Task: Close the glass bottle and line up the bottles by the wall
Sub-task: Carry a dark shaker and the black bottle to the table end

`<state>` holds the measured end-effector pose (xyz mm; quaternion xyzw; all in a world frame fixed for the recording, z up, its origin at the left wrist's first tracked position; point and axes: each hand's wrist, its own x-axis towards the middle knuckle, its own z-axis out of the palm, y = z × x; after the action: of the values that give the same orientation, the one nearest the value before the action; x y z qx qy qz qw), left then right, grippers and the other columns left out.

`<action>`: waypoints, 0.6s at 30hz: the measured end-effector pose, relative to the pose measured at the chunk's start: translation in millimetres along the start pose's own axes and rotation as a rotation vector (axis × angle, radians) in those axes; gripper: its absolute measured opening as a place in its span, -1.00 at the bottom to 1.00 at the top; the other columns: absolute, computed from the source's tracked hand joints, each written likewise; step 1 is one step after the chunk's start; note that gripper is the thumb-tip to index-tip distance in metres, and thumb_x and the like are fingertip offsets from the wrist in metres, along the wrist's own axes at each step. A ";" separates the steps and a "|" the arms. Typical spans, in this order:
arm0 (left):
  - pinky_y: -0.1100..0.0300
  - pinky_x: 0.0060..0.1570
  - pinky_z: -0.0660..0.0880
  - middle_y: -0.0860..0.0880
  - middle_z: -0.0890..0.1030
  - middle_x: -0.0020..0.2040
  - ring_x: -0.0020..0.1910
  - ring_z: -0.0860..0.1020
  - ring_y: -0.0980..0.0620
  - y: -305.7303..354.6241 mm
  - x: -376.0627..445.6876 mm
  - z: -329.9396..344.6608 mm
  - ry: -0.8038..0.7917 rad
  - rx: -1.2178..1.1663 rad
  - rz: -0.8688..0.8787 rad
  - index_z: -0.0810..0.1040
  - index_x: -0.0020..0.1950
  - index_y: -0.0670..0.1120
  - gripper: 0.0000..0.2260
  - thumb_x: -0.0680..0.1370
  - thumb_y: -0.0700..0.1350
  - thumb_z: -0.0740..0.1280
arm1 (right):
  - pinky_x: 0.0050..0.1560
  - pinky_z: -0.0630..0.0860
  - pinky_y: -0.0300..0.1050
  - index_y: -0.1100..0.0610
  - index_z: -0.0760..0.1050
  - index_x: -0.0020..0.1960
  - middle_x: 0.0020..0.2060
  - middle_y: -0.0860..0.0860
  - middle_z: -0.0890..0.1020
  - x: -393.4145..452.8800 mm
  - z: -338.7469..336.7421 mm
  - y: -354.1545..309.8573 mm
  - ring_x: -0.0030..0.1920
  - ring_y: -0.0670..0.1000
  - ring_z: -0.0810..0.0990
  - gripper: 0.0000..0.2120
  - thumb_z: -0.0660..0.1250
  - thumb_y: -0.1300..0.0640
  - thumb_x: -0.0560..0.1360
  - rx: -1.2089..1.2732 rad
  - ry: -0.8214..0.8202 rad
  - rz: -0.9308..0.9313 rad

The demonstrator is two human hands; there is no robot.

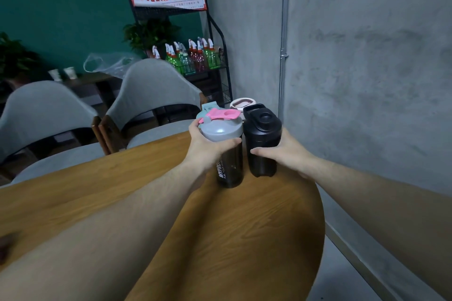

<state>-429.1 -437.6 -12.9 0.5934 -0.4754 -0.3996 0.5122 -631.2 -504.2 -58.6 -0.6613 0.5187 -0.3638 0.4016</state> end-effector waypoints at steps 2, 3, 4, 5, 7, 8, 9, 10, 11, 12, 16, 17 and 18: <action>-0.06 0.30 0.47 0.03 0.40 0.33 0.28 0.45 -0.02 1.0 -0.3 0.0 0.004 0.000 -0.004 0.02 0.57 0.08 0.04 0.31 -0.11 0.64 | 0.36 0.51 0.11 -0.06 0.38 0.44 0.25 -0.10 0.63 -0.6 -0.6 -1.8 0.27 -0.02 0.59 -0.03 0.64 -0.24 0.11 0.007 -0.014 0.033; -0.06 0.31 0.46 0.03 0.40 0.34 0.28 0.44 -0.02 1.7 -0.7 -0.2 0.003 0.002 -0.006 0.01 0.57 0.08 0.04 0.31 -0.11 0.64 | 0.35 0.52 0.12 -0.06 0.36 0.45 0.26 -0.09 0.63 -2.4 -1.7 -4.0 0.27 -0.01 0.58 -0.01 0.65 -0.23 0.11 0.011 -0.026 0.052; -0.07 0.32 0.45 0.03 0.39 0.35 0.28 0.43 -0.02 2.8 -1.6 -0.5 0.000 0.005 -0.010 0.00 0.58 0.08 0.05 0.31 -0.12 0.64 | 0.34 0.52 0.14 -0.07 0.34 0.48 0.28 -0.08 0.61 -5.2 -3.2 -5.9 0.29 0.00 0.57 0.01 0.66 -0.23 0.12 0.011 -0.038 0.077; -0.08 0.33 0.44 0.02 0.38 0.38 0.29 0.42 -0.03 3.7 -2.4 -1.4 -0.006 0.010 -0.015 -0.02 0.59 0.08 0.07 0.31 -0.13 0.64 | 0.33 0.52 0.16 -0.08 0.30 0.51 0.33 -0.06 0.59 -8.1 -4.4 -6.8 0.31 0.02 0.56 0.06 0.66 -0.24 0.11 0.001 -0.042 0.102; -0.09 0.36 0.40 -0.02 0.34 0.46 0.35 0.39 -0.06 4.7 -4.5 -4.0 -0.018 0.022 -0.027 -0.06 0.60 0.09 0.11 0.31 -0.13 0.65 | 0.31 0.53 0.19 -0.07 0.21 0.58 0.45 -0.02 0.49 -17.1 -6.7 -7.3 0.37 0.08 0.51 0.17 0.66 -0.28 0.09 -0.043 -0.017 0.179; -0.12 0.38 0.38 -0.04 0.30 0.51 0.41 0.36 -0.09 5.0 -6.5 -6.0 -0.021 0.034 -0.035 -0.08 0.60 0.10 0.13 0.30 -0.12 0.65 | 0.29 0.54 0.21 -0.04 0.17 0.60 0.50 0.01 0.44 -23.5 -7.2 -7.3 0.40 0.12 0.49 0.18 0.66 -0.25 0.13 -0.073 -0.001 0.237; -0.15 0.39 0.36 -0.06 0.25 0.56 0.46 0.33 -0.13 4.7 -9.3 -8.9 -0.016 0.052 -0.044 -0.09 0.61 0.12 0.15 0.29 -0.11 0.66 | 0.26 0.56 0.20 0.01 0.15 0.61 0.51 0.04 0.41 -31.4 -7.4 -7.3 0.40 0.15 0.48 0.13 0.66 -0.19 0.22 -0.108 -0.001 0.298; -0.18 0.40 0.35 -0.08 0.20 0.59 0.49 0.30 -0.16 4.1 -11.9 -12.4 -0.007 0.075 -0.053 -0.08 0.61 0.13 0.15 0.28 -0.09 0.67 | 0.23 0.58 0.18 0.05 0.16 0.59 0.49 0.07 0.41 -40.6 -7.5 -8.2 0.38 0.17 0.48 0.03 0.65 -0.12 0.30 -0.150 -0.021 0.354; -0.21 0.40 0.35 -0.10 0.18 0.60 0.50 0.29 -0.18 3.3 -16.0 -17.4 0.002 0.099 -0.063 -0.07 0.60 0.15 0.15 0.27 -0.07 0.67 | 0.19 0.61 0.14 0.08 0.22 0.55 0.44 0.10 0.43 -50.8 -6.9 -9.7 0.34 0.16 0.50 -0.08 0.62 -0.05 0.36 -0.199 -0.055 0.398; -0.23 0.40 0.36 -0.10 0.17 0.60 0.50 0.29 -0.19 2.1 -21.7 -24.1 0.009 0.122 -0.070 -0.04 0.60 0.16 0.13 0.27 -0.04 0.67 | 0.14 0.64 0.09 0.10 0.28 0.49 0.38 0.11 0.47 -62.2 -5.3 -12.8 0.30 0.15 0.52 -0.21 0.60 -0.01 0.40 -0.242 -0.099 0.428; -0.20 0.36 0.41 -0.07 0.24 0.56 0.45 0.35 -0.14 -5.9 -51.7 -64.9 0.017 0.162 -0.073 0.14 0.56 0.14 -0.11 0.37 0.02 0.59 | -0.07 0.69 -0.11 0.07 0.43 0.26 0.17 0.07 0.56 -99.6 16.1 -31.1 0.09 0.02 0.60 -0.55 0.55 0.05 0.47 -0.283 -0.208 0.398; -0.20 0.35 0.42 -0.06 0.26 0.54 0.43 0.36 -0.13 -8.4 -60.4 -78.8 0.012 0.179 -0.078 0.20 0.53 0.13 -0.19 0.40 0.03 0.57 | -0.10 0.69 -0.14 0.06 0.44 0.25 0.13 0.06 0.57 -106.5 25.8 -38.2 0.06 0.00 0.61 -0.56 0.55 0.06 0.47 -0.273 -0.226 0.373; -0.19 0.35 0.42 -0.06 0.29 0.52 0.41 0.38 -0.12 -11.5 -69.2 -93.8 0.004 0.204 -0.088 0.26 0.50 0.11 -0.28 0.43 0.03 0.54 | -0.12 0.69 -0.15 0.05 0.44 0.25 0.10 0.04 0.58 -112.5 37.4 -46.3 0.04 -0.01 0.62 -0.57 0.54 0.06 0.47 -0.266 -0.242 0.346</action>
<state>-353.0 -348.6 -10.6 0.6636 -0.4861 -0.3701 0.4317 -601.6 -382.0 -39.2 -0.6484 0.6156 -0.1363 0.4267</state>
